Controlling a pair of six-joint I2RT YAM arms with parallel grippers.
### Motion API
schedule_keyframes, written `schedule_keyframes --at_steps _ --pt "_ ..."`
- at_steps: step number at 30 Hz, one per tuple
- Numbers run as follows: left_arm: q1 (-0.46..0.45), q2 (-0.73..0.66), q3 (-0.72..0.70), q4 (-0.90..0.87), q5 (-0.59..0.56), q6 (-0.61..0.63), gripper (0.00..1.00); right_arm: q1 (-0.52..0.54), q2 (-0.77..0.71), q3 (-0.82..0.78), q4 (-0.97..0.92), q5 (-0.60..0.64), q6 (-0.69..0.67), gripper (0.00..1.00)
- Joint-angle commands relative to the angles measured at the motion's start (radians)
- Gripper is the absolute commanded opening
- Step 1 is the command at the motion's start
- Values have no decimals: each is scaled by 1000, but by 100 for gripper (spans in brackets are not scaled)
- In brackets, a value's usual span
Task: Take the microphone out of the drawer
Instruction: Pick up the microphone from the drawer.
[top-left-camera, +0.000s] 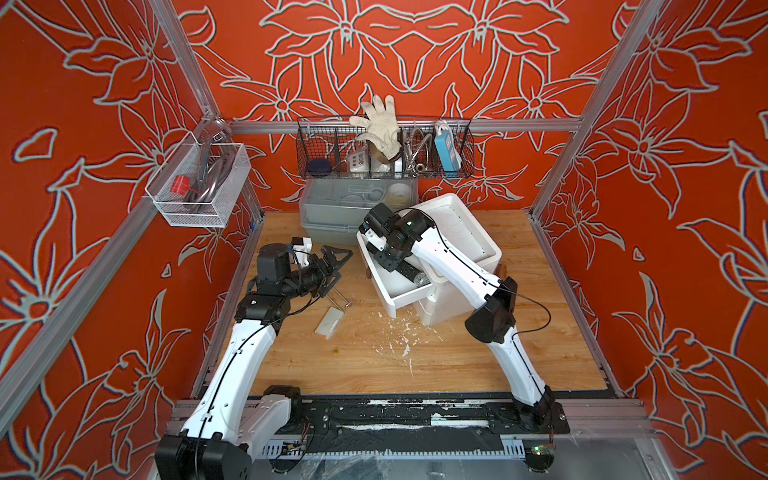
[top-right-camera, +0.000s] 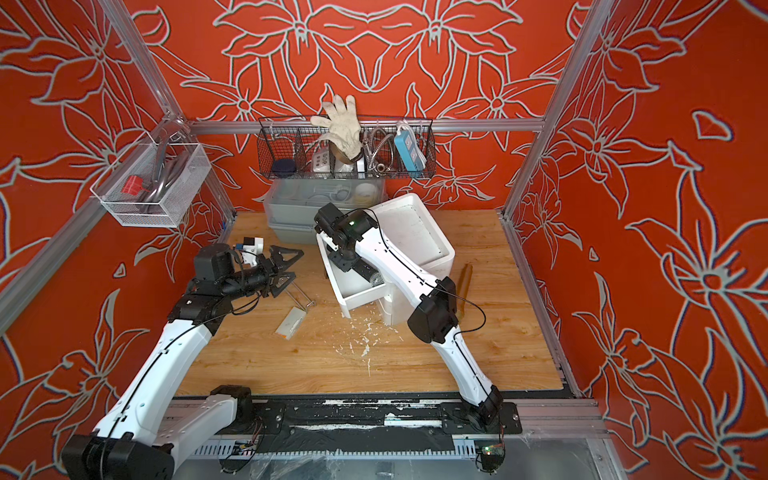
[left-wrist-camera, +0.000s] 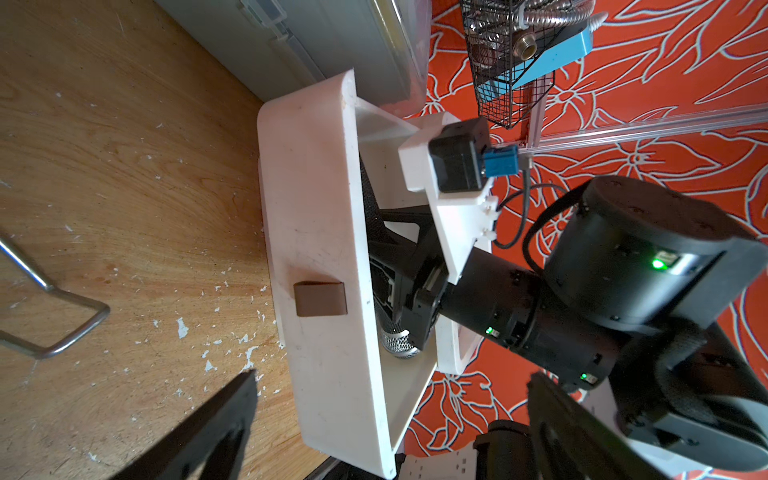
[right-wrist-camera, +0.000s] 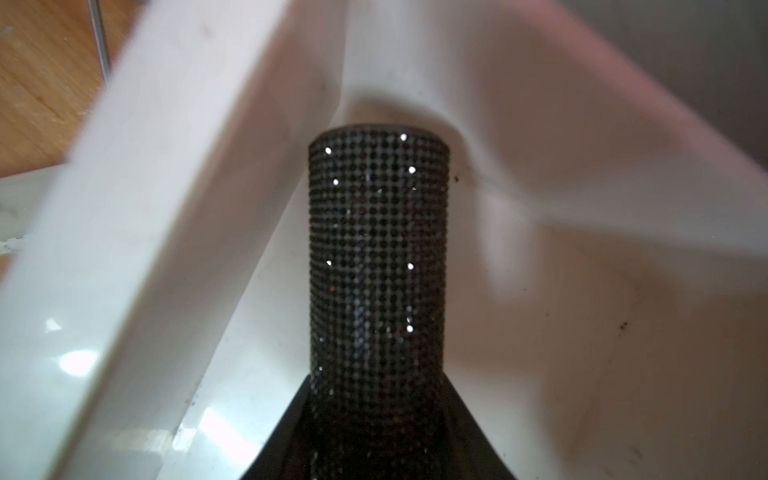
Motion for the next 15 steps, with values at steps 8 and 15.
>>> schedule_keyframes --at_steps 8,15 --pt "2 -21 0 -13 7 23 100 -16 -168 32 54 -39 79 0" --pt "2 -27 5 -23 15 22 100 -35 -291 -82 229 -76 143 0"
